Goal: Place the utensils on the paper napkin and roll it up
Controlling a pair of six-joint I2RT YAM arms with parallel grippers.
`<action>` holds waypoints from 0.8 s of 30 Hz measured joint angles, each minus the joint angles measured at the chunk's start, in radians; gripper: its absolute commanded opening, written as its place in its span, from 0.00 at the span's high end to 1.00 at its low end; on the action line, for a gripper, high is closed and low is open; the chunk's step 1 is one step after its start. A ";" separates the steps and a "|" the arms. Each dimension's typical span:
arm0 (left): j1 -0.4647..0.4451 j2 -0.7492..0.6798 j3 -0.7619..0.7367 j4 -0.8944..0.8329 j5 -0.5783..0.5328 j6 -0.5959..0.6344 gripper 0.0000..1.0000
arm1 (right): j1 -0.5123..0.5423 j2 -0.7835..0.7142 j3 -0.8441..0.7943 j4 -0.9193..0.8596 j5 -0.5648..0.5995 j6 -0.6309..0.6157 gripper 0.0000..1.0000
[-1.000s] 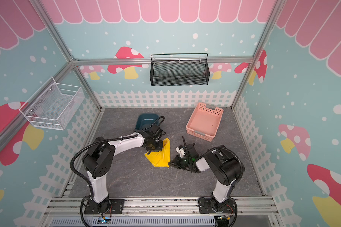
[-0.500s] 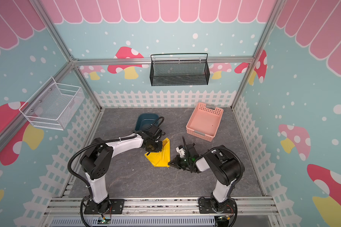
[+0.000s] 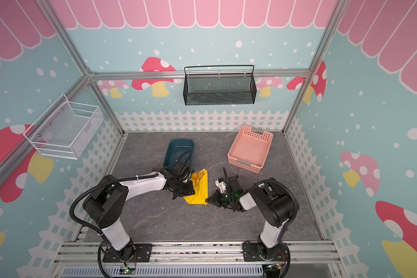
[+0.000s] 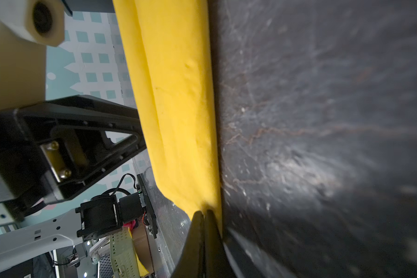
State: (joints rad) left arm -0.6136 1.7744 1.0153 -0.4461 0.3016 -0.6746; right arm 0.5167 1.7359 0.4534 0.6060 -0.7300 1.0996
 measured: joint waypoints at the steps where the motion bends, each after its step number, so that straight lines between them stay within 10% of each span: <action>1: 0.008 -0.001 -0.006 0.019 0.017 -0.009 0.68 | 0.000 0.000 0.000 0.000 0.000 0.000 0.95; 24: 0.056 -0.001 -0.058 0.198 0.100 -0.080 0.75 | 0.000 0.000 0.000 0.000 -0.001 0.000 0.95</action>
State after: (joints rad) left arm -0.5579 1.7737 0.9573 -0.2485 0.4015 -0.7544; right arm 0.5167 1.7359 0.4534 0.6060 -0.7307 1.0992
